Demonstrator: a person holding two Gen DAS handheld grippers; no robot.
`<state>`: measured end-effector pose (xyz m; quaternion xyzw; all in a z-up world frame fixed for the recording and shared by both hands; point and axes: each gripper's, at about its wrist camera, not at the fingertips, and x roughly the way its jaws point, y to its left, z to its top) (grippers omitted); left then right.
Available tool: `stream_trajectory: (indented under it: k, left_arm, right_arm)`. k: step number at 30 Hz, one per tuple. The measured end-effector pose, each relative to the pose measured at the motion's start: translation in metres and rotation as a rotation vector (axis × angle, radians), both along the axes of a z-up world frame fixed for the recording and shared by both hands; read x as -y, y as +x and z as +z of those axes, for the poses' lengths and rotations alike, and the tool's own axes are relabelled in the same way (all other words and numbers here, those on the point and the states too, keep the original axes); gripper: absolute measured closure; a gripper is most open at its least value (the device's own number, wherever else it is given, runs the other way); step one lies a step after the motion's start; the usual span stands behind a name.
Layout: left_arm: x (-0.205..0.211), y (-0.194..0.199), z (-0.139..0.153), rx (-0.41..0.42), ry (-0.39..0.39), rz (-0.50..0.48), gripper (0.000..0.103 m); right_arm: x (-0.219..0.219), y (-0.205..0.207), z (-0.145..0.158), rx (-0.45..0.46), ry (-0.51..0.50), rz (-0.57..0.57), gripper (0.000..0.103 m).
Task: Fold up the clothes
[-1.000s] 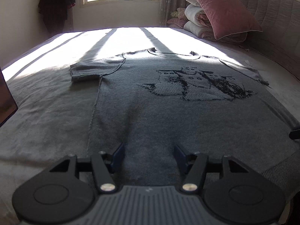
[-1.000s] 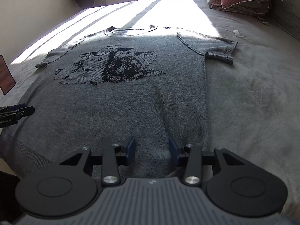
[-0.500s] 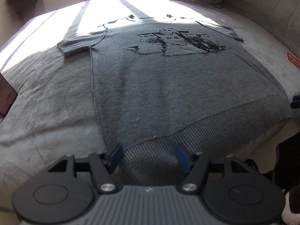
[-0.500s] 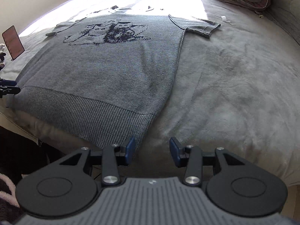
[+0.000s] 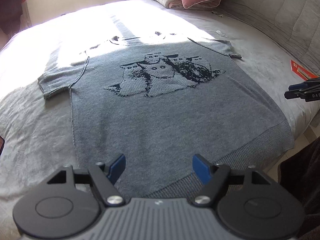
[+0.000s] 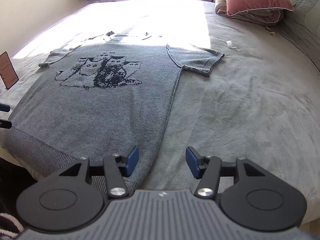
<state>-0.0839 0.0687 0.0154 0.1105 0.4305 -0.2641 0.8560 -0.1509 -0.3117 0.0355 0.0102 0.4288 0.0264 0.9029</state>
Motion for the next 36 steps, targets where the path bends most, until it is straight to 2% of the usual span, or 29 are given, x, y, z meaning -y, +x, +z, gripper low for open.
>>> stream_trajectory:
  k: [6,8,14,20,25,28,32,36]
  left_arm:
    - [0.031,0.039,0.003,-0.038,-0.061,0.102,0.026]
    - [0.044,0.051,0.003,-0.055,-0.076,0.114,0.026]
    - [0.095,0.082,0.003,-0.069,-0.057,0.075,0.026]
    - [0.149,0.12,0.0,-0.076,-0.042,0.057,0.026]
    - [0.196,0.155,-0.004,-0.096,-0.054,0.052,0.026]
    - [0.223,0.174,-0.001,-0.11,-0.084,0.037,0.026]
    - [0.26,0.197,0.004,-0.144,-0.133,-0.013,0.026]
    - [0.301,0.214,0.006,-0.189,-0.161,-0.073,0.026]
  right_arm:
    - [0.012,0.04,-0.001,-0.011,0.073,-0.038,0.045]
    - [0.019,0.056,-0.003,-0.016,0.136,-0.062,0.044]
    - [0.046,0.097,-0.016,-0.006,0.304,-0.182,0.044]
    - [0.067,0.122,-0.036,0.077,0.415,-0.278,0.044]
    - [0.069,0.145,-0.048,0.115,0.397,-0.331,0.044]
    - [0.073,0.148,-0.056,0.161,0.419,-0.356,0.044]
    - [0.08,0.15,-0.063,0.226,0.452,-0.385,0.044]
    - [0.085,0.153,-0.068,0.276,0.455,-0.399,0.049]
